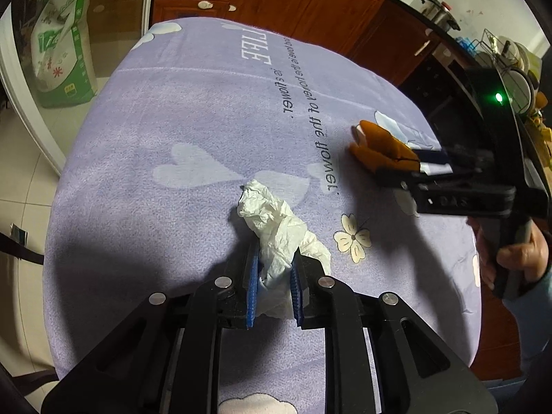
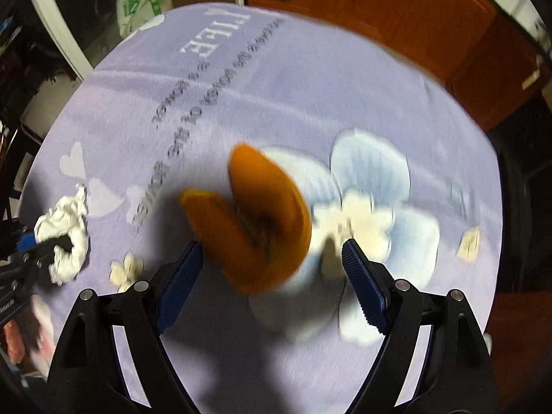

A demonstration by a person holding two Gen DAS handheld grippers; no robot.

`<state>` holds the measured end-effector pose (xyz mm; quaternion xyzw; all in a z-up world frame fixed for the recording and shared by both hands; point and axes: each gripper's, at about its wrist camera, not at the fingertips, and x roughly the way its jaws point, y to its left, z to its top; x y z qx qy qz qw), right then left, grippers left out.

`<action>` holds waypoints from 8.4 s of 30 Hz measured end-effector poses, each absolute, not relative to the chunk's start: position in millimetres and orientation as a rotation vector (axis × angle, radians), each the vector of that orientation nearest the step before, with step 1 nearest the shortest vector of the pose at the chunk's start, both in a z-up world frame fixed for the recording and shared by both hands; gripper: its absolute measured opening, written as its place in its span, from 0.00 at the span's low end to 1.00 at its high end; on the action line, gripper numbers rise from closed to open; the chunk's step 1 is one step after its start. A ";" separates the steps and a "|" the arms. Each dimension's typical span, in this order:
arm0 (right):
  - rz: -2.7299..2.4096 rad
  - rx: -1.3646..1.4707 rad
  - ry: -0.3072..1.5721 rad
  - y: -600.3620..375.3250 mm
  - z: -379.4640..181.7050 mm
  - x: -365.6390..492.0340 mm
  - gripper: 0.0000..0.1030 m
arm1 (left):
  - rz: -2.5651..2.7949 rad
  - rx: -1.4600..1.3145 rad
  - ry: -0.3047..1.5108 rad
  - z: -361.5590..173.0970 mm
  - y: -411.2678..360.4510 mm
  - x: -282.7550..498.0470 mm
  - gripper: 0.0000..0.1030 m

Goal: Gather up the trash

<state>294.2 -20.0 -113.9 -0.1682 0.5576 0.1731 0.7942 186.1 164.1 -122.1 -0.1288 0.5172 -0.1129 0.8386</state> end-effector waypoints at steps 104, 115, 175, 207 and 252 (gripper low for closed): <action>-0.054 0.549 1.165 -495.8 -111.9 94.2 0.50 | -0.623 0.242 1.084 -85.2 -295.8 128.1 0.96; -0.111 0.538 1.182 -490.9 -106.8 85.3 0.81 | -0.590 0.228 1.088 -79.2 -279.4 120.5 0.96; -0.236 0.214 1.095 -390.9 -21.5 -25.4 0.93 | -0.493 0.265 0.937 -22.9 -201.1 12.0 0.96; -0.241 0.235 1.159 -397.9 -50.5 -12.5 0.93 | -0.481 0.274 0.992 -50.1 -201.3 26.6 0.96; -0.259 0.252 1.172 -408.5 -60.8 -9.7 0.93 | -0.489 0.322 1.002 -60.3 -210.4 27.2 0.96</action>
